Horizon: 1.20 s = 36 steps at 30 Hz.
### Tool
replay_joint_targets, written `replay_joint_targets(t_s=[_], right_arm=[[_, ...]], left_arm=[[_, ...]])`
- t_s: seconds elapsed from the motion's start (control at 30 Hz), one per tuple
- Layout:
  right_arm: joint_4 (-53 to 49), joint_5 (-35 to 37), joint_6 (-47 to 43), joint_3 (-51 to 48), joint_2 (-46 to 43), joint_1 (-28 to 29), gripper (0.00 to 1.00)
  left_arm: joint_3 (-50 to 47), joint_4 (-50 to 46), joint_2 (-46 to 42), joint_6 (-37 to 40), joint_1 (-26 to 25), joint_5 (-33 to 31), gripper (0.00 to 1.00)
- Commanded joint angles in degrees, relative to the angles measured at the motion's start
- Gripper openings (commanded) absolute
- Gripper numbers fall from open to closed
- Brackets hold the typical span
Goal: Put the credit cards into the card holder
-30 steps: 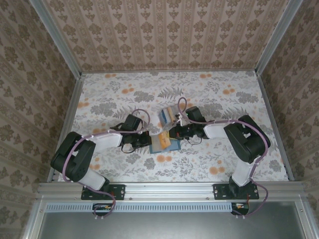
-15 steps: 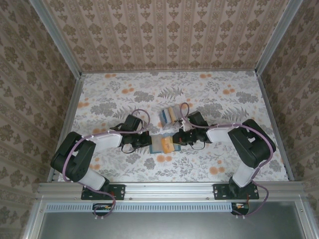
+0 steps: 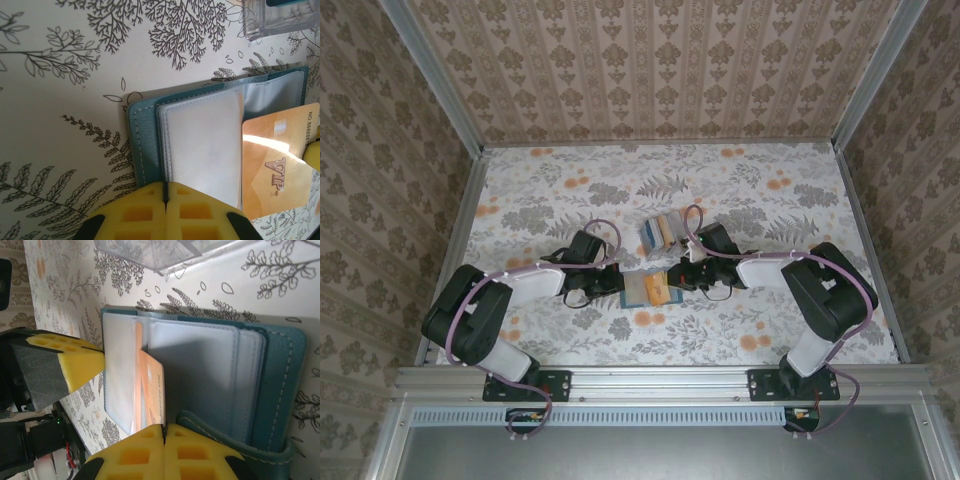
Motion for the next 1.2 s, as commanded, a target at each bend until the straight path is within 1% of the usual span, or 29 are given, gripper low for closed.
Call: replay_joint_targets(t_s=[0.0,0.4,0.57,0.87,1.17], right_arm=[[1.66,0.62,1.82,0.02,1.73,0.61,0.0],[3.87,2.21,2.43,0.16,3.62,1.94,0.0],[5.29,4.64,2.43,-0.46,3.65,2.12,0.0],[7.51,8.73,2.57,-1.12,1.17,2.36,0.0],[13.34,10.78,6.19,-2.68,2.37,5.86,0.0]], left_arm=[[-1.45,-1.85,0.76,-0.15,-0.3,-1.5,0.02],[-1.47,-1.49,0.99,-0.41,-0.55,-1.6,0.02],[-1.44,-1.39,0.92,-0.5,-0.56,-1.47,0.02],[-1.44,-1.3,0.82,-0.49,-0.68,-1.42,0.02],[-1.76,-1.04,0.72,-0.75,-0.74,-1.34,0.02]])
